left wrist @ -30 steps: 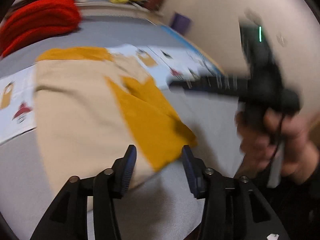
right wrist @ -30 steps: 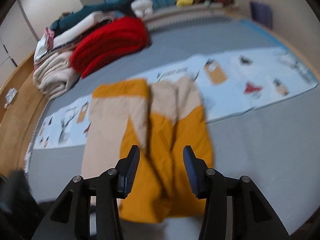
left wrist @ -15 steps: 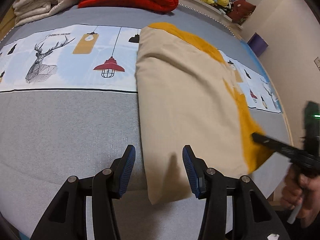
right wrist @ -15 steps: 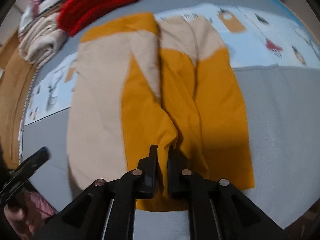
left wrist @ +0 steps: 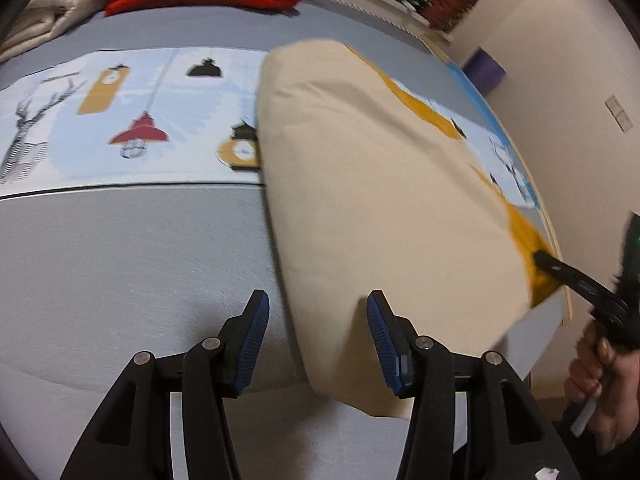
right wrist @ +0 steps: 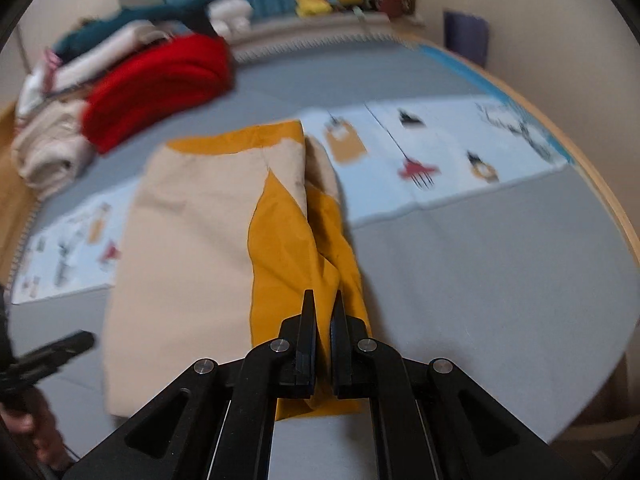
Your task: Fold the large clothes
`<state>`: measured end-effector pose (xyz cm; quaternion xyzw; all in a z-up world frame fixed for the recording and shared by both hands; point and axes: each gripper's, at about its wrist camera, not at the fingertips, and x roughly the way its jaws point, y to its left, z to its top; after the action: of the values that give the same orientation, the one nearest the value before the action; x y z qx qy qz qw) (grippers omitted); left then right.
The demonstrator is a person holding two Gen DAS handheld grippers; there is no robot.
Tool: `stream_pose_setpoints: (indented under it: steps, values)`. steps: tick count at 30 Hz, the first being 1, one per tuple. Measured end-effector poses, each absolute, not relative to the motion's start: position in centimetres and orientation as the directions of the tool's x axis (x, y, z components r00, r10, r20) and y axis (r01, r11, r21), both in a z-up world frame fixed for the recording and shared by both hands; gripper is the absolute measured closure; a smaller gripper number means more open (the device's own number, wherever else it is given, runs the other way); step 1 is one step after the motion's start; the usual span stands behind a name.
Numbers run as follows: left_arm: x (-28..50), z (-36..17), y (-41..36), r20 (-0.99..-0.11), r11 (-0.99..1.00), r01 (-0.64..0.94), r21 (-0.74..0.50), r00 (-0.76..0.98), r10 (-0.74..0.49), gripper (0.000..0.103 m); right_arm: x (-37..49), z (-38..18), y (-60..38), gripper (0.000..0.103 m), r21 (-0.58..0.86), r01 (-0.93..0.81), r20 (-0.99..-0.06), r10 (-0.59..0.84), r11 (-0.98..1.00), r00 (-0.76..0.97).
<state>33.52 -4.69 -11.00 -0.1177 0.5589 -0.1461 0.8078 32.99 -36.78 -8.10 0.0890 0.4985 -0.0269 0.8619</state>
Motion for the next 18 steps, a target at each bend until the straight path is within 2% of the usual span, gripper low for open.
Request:
stream_pose_setpoints:
  steps: [2, 4, 8, 9, 11, 14, 18]
  values:
    - [33.4, -12.3, -5.2, -0.892, 0.938, 0.128, -0.323, 0.288, -0.347, 0.054, 34.0, -10.7, -37.0, 0.097, 0.143, 0.126, -0.908, 0.079, 0.982, 0.412]
    - [33.1, -14.5, -5.6, -0.935, 0.956, 0.158, -0.247, 0.220, -0.278, 0.047, 34.6, -12.7, -37.1, 0.096, 0.147, 0.129, -0.933, 0.094, 0.981, 0.348]
    - [32.8, -13.7, -5.1, -0.928, 0.948, 0.163, -0.274, 0.214, -0.305, 0.051, 35.1, -16.6, -36.3, 0.096, 0.110, 0.099, -0.965, 0.083, 0.989, 0.248]
    - [32.5, -13.1, -5.1, -0.922, 0.942, 0.175, -0.285, 0.217, -0.319, 0.056, 35.1, -16.9, -35.9, 0.096, 0.077, 0.078, -0.969, 0.056, 0.994, 0.241]
    - [31.9, -12.7, -5.6, -0.907, 0.918, 0.234, -0.320, 0.206, -0.368, 0.057, 35.3, -16.8, -35.6, 0.097, 0.051, 0.066, -0.970, 0.034, 0.997, 0.240]
    - [31.3, -15.1, -7.0, -0.951, 0.929, 0.308, -0.207, 0.160, -0.265, 0.052, 35.3, -16.3, -36.2, 0.097, 0.073, 0.086, -0.966, 0.049, 0.994, 0.255]
    - [31.2, -14.5, -6.6, -0.948, 0.932, 0.273, -0.238, 0.145, -0.285, 0.053, 35.1, -16.9, -36.3, 0.097, 0.051, 0.071, -0.972, 0.033, 0.996, 0.233]
